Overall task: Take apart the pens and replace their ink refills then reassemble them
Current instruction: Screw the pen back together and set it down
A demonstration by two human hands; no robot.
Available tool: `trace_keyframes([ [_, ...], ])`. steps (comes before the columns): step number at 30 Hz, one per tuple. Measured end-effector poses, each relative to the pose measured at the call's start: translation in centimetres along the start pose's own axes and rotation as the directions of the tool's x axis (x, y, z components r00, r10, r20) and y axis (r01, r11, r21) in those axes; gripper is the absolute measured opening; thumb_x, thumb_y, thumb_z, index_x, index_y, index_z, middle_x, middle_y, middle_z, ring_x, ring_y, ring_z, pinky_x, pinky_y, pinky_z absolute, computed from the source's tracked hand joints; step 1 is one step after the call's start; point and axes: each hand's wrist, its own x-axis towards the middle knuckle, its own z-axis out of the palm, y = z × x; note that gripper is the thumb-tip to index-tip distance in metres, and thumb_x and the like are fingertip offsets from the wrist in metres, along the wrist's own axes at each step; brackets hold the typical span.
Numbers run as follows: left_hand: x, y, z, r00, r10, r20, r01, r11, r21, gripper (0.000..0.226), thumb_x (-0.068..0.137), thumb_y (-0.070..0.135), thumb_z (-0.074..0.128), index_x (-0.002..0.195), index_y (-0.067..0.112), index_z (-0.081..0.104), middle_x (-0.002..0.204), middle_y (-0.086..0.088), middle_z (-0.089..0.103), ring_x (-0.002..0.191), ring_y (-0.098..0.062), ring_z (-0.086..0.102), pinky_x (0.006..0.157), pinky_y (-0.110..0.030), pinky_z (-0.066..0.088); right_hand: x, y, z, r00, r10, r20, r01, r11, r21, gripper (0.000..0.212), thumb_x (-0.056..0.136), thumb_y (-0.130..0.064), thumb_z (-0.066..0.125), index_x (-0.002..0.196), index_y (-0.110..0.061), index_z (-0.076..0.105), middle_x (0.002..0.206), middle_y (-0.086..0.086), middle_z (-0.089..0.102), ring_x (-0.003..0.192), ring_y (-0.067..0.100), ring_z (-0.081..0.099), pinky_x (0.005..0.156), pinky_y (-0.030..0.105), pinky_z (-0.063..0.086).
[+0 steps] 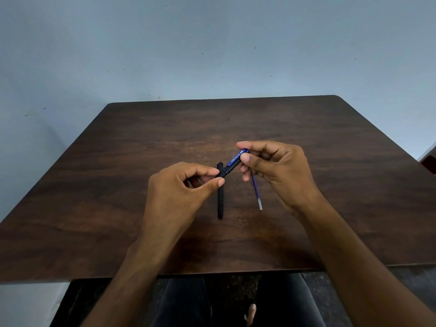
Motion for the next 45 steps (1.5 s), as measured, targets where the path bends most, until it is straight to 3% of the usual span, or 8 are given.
trace_keyframes([
  [17,0.34,0.43,-0.05,0.999,0.019,-0.044,-0.019,1.000,0.008,0.022,0.071,0.031,0.087,0.091,0.026,0.080,0.069,0.019,0.071,0.068,0.002,0.067,0.058,-0.004,0.046,0.86,-0.23,0.75,1.000,0.009,0.004,-0.009,1.000,0.029,0.026,0.089,0.001,0.069,0.114,0.001,0.072,0.085,0.014,0.076,0.072,0.025,0.069,0.064,0.033,0.060],
  [33,0.08,0.76,0.42,0.999,0.034,-0.037,-0.032,0.999,0.044,0.017,0.072,0.032,0.086,0.087,0.027,0.080,0.063,0.022,0.068,0.066,0.009,0.065,0.057,0.000,0.043,0.56,-0.05,0.70,0.996,0.089,-0.012,-0.087,0.991,0.101,0.035,0.087,-0.003,0.073,0.121,-0.001,0.067,0.088,0.018,0.076,0.070,0.027,0.068,0.063,0.035,0.060],
  [45,0.80,-0.16,-0.13,0.996,-0.064,-0.062,0.066,0.998,0.025,0.012,0.072,0.036,0.085,0.081,0.031,0.079,0.061,0.028,0.068,0.063,0.011,0.065,0.053,0.000,0.042,0.97,-0.22,0.58,0.993,0.119,-0.008,-0.118,0.989,0.084,0.042,0.077,-0.015,0.076,0.115,0.000,0.069,0.088,0.020,0.077,0.073,0.029,0.070,0.063,0.033,0.061],
])
